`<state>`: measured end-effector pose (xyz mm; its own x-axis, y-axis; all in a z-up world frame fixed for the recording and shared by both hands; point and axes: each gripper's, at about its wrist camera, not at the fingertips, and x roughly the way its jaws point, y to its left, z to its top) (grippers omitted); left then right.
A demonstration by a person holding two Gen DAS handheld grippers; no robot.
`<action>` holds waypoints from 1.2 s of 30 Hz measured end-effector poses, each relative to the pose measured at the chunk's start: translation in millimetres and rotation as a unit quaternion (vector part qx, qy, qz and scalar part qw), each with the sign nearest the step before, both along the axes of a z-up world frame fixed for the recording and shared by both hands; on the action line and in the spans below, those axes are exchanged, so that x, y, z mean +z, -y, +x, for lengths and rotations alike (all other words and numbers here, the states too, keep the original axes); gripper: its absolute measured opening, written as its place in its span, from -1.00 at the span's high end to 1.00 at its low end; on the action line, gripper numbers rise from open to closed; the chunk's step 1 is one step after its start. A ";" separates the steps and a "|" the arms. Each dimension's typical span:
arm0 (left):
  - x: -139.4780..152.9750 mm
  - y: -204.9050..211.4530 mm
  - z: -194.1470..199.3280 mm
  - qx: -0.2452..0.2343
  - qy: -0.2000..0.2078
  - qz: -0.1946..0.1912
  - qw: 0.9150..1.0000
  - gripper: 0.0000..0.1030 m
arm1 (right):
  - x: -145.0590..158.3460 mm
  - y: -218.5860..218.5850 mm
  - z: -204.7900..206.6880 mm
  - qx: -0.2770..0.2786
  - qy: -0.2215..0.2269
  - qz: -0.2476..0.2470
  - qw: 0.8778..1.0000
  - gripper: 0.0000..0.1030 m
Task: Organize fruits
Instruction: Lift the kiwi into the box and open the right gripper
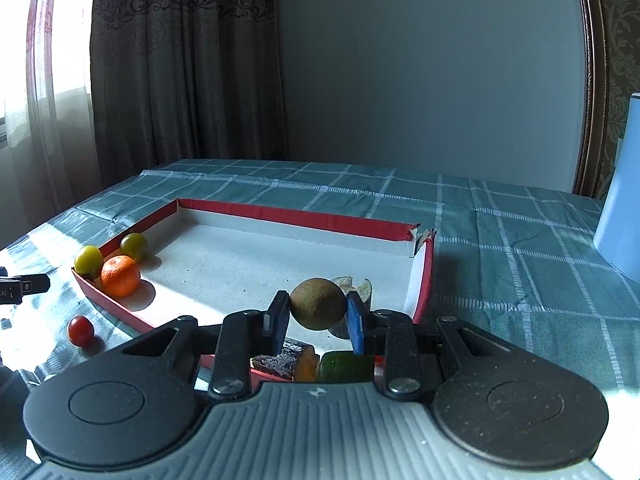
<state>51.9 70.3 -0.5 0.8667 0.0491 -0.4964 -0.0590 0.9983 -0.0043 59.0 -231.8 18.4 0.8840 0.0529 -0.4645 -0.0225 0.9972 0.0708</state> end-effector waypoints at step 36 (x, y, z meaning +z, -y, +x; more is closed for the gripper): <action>0.5 -0.5 -0.2 0.000 -0.002 -0.003 1.000 -1.00 | -16.0 -3.2 6.7 -0.085 0.003 0.015 0.996 0.43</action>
<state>51.7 70.7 0.0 0.8651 0.0451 -0.4995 -0.0584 0.9982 -0.0111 65.6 -228.7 2.4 0.8843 -0.0838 -0.4594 0.1455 0.9842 0.1005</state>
